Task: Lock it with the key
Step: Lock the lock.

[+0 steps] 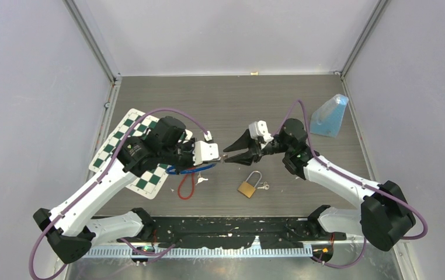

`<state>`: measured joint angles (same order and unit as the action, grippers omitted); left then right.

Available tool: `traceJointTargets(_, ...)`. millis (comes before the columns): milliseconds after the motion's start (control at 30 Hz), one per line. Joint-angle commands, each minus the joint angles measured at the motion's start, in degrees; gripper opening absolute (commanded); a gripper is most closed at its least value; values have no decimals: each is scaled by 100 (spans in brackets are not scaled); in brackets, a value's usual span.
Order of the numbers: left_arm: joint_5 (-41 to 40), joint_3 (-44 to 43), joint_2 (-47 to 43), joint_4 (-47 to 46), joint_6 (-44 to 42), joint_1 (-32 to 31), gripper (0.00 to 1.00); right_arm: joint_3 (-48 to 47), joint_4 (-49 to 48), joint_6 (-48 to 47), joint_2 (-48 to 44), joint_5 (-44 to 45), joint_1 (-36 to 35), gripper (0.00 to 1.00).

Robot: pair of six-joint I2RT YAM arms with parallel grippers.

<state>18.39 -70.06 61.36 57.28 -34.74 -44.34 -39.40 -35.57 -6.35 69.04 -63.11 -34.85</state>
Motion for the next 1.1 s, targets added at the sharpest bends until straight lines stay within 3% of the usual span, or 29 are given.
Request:
traceJointTargets(0, -24, -259, -163, -342, -32, 28, 0, -314, -277, 108, 16, 75, -77, 36)
traceJointTargets(100, -19, -257, -171, -354, -23, 30, 0, -322, -245, 95, 39, 114, -82, 33)
traceJointTargets(467, -72, -241, -240, -423, 31, 36, 0, -318, 27, -193, 102, 206, -120, 45)
traceJointTargets(600, -55, -236, -253, -436, 38, 38, 0, -338, 40, -200, 149, 227, -127, 38)
traceJointTargets(667, -55, -234, -247, -442, 45, 35, 0, -370, 38, -166, 180, 232, -132, 29)
traceJointTargets(767, -53, -227, -229, -436, 47, 37, 0, -392, 21, -193, 195, 273, -141, 9)
traceJointTargets(867, -35, -230, -195, -340, 25, 38, 0, -271, -74, -514, 46, 301, -145, 5)
traceJointTargets(1067, 68, -239, -125, 114, -62, 68, 0, 416, -103, -2039, -659, 949, -144, 5)
